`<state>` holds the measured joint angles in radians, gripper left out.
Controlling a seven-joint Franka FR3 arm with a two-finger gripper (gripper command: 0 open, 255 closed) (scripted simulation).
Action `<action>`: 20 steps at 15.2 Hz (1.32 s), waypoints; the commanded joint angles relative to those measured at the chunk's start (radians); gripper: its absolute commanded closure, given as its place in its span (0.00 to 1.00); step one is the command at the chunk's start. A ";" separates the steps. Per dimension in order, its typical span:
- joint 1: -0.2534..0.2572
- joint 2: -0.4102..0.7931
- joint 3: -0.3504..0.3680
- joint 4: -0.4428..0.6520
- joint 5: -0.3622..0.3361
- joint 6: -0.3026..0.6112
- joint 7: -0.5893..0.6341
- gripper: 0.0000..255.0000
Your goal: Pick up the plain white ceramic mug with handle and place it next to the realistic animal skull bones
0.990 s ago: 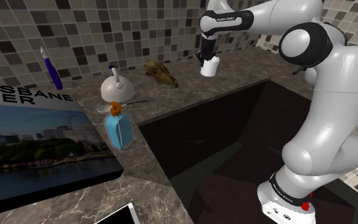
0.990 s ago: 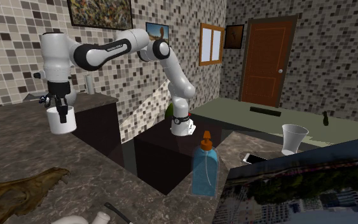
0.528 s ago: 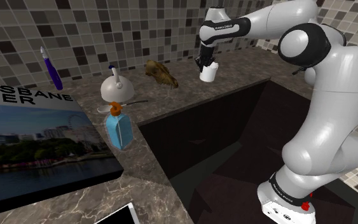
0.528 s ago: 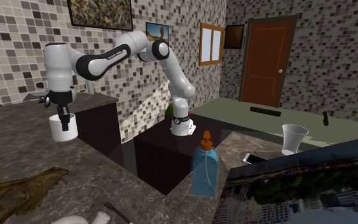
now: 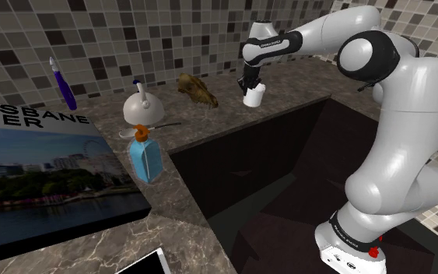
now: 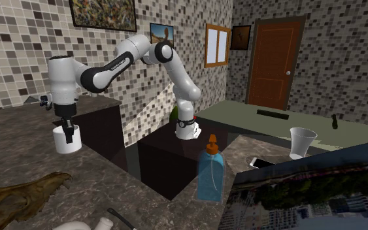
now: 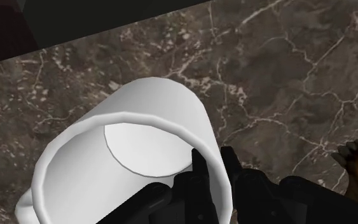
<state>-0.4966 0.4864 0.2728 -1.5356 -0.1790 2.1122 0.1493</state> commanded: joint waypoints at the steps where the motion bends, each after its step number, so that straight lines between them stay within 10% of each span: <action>1: 0.000 0.008 -0.002 -0.015 -0.004 0.024 0.003 1.00; 13: 0.002 0.030 -0.007 -0.042 -0.012 0.072 0.010 1.00; 14: 0.002 0.030 -0.007 -0.042 -0.012 0.072 0.010 0.00; 20: 0.000 0.012 -0.003 -0.035 -0.007 0.048 0.006 0.00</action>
<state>-0.4947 0.5114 0.2673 -1.5703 -0.1892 2.1718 0.1573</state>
